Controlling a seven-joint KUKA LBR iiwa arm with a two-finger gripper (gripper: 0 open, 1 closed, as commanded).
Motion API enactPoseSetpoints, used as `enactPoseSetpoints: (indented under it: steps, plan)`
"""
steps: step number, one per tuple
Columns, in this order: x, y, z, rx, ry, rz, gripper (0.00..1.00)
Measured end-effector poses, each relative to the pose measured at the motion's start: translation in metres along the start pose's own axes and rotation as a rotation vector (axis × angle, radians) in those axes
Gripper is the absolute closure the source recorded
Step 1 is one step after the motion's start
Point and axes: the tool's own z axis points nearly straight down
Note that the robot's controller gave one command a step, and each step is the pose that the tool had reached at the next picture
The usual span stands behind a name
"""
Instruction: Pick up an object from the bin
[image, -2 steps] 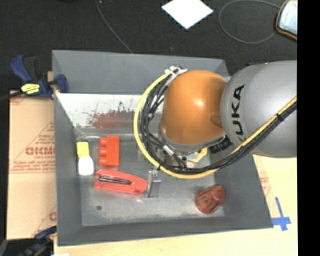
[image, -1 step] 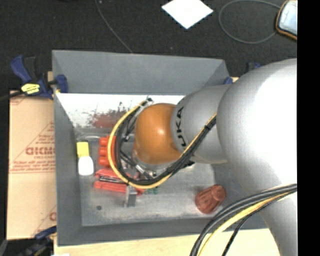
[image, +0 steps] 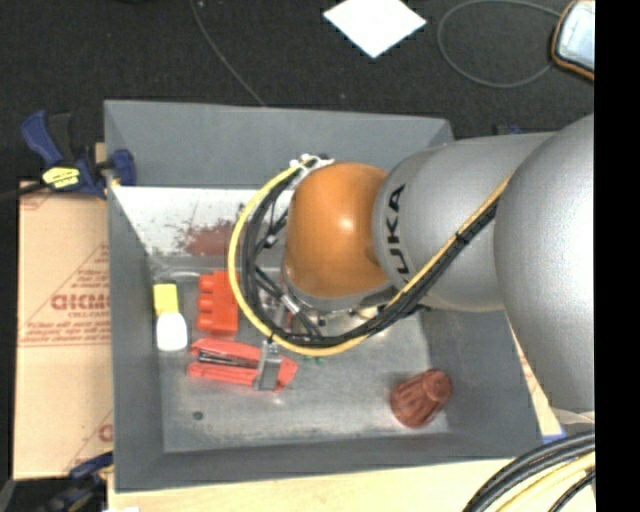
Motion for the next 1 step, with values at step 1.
enactPoseSetpoints:
  steps: [1]
  plan:
    - [-0.0064, -0.0074, 0.0604, 0.004, 0.015, 0.04, 0.0]
